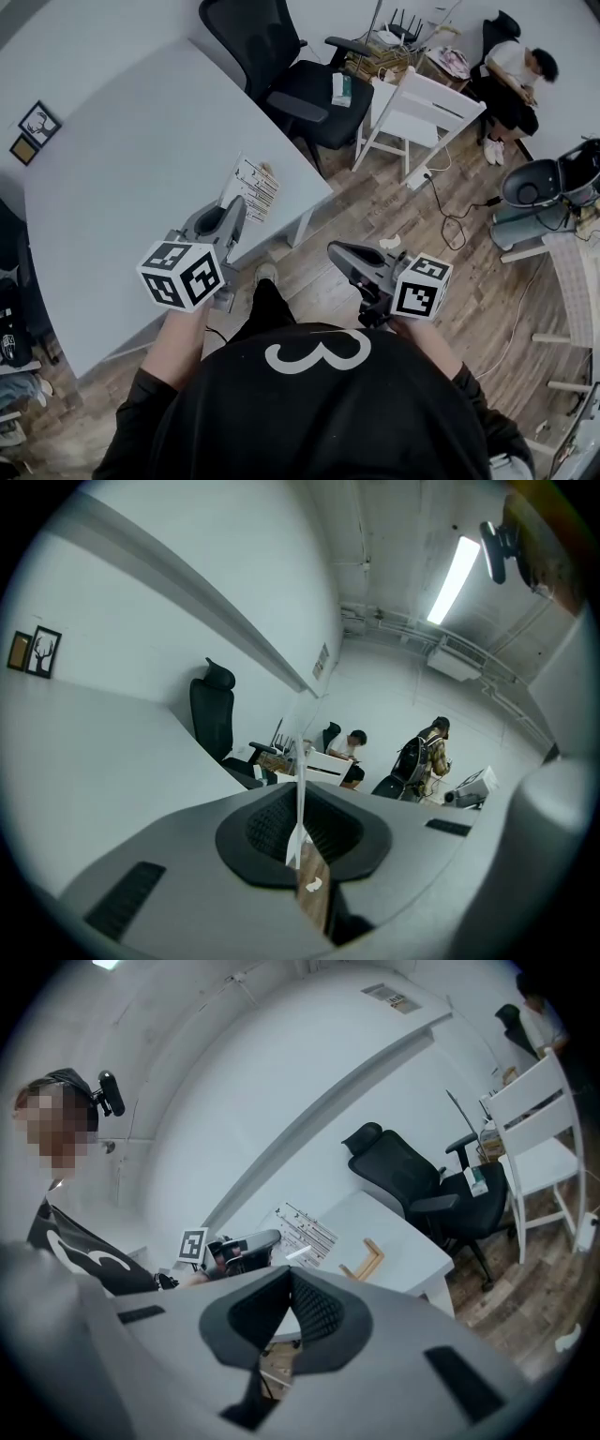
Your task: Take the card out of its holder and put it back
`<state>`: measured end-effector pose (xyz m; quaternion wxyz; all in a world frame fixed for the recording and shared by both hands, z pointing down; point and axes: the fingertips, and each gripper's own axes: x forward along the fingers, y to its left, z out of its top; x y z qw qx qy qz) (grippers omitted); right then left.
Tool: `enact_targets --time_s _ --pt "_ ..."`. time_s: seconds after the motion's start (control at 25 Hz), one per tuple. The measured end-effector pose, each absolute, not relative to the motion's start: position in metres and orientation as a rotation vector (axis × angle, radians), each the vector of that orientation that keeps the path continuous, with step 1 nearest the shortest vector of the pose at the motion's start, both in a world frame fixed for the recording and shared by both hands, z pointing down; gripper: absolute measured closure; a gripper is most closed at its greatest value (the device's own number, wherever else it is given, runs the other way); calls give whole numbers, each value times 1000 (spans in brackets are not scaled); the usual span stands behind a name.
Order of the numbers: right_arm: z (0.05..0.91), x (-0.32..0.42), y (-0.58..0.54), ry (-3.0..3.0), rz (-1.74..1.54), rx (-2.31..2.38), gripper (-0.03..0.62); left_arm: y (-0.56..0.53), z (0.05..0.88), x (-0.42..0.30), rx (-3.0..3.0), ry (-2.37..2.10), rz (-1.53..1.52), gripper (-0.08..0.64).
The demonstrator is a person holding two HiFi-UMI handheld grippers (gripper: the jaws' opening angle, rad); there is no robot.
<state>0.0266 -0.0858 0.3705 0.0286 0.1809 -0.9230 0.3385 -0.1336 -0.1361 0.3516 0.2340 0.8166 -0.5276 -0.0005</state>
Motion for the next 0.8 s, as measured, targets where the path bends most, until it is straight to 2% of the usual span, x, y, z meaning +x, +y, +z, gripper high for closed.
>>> enact_targets --time_s 0.48,0.8 --pt "352 26 -59 -2891 941 463 584 -59 353 -82 2306 -1246 8 534" --pt "362 28 -59 -2879 1000 431 583 -54 363 -69 2261 -1214 13 534"
